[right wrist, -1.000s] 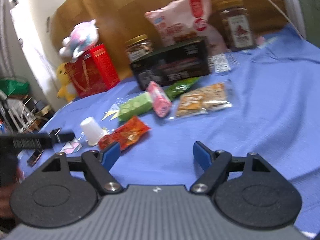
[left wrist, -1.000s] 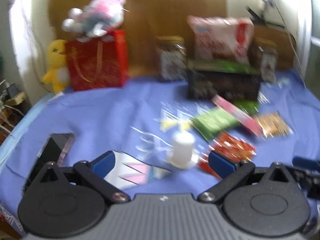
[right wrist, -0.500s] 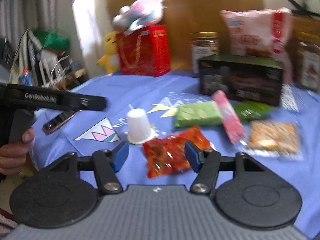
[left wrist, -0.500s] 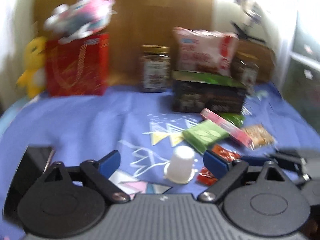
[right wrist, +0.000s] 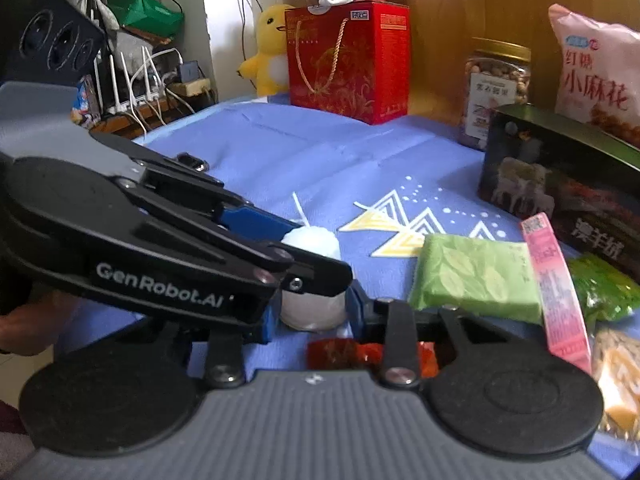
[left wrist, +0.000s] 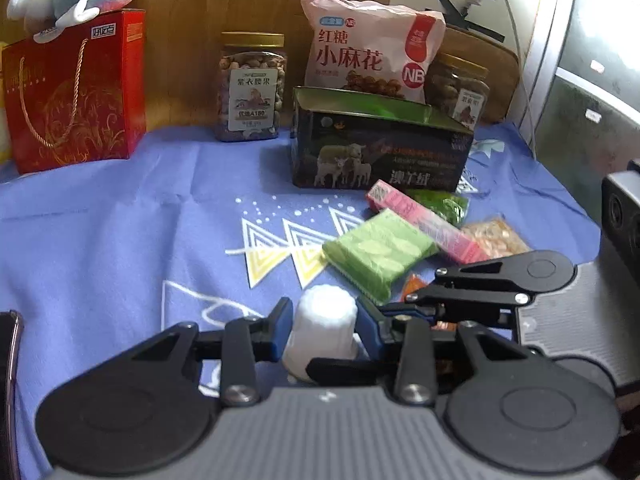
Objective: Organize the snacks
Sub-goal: 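Lift the white cup into the dark tin box and release it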
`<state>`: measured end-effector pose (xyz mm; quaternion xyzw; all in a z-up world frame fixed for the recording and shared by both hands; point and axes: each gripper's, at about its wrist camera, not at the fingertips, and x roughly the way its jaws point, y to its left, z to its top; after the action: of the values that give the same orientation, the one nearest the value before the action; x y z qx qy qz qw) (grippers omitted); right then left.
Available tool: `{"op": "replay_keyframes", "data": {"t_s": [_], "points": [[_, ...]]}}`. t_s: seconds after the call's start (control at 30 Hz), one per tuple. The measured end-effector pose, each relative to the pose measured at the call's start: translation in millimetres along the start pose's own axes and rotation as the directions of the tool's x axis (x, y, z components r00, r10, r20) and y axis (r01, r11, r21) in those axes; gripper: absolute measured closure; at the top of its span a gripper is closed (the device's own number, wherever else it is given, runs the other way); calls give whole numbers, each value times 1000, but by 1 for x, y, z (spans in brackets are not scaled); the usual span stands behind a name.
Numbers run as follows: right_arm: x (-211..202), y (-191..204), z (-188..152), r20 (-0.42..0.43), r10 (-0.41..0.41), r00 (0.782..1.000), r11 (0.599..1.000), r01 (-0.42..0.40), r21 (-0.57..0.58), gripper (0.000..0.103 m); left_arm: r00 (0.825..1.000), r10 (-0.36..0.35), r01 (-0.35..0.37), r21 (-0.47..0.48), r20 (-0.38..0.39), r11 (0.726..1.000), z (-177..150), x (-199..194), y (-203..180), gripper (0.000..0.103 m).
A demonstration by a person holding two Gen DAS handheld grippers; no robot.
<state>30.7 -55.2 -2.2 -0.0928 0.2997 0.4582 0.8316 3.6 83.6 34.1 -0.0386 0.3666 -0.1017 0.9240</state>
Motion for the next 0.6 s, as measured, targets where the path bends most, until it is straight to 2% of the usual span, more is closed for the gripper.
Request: {"op": "replay_keyframes", "data": {"t_s": [0.1, 0.2, 0.33, 0.43, 0.6], "points": [[-13, -9, 14, 64, -25, 998, 1000, 26, -14, 67, 999, -10, 9, 18, 35, 1000, 29, -4, -5, 69], [-29, -30, 40, 140, -78, 987, 997, 80, -12, 67, 996, -16, 13, 33, 89, 999, 76, -1, -18, 68], [-46, -70, 75, 235, -200, 951, 978, 210, -18, 67, 986, -50, 40, 64, 159, 997, 145, 20, -44, 67], [-41, -114, 92, 220, -263, 939, 964, 263, 30, 67, 987, -63, 53, 71, 145, 996, 181, 61, -56, 67], [-12, -177, 89, 97, -260, 961, 960, 247, 133, 66, 998, -50, 50, 15, 44, 999, 197, 137, -58, 66]]}}
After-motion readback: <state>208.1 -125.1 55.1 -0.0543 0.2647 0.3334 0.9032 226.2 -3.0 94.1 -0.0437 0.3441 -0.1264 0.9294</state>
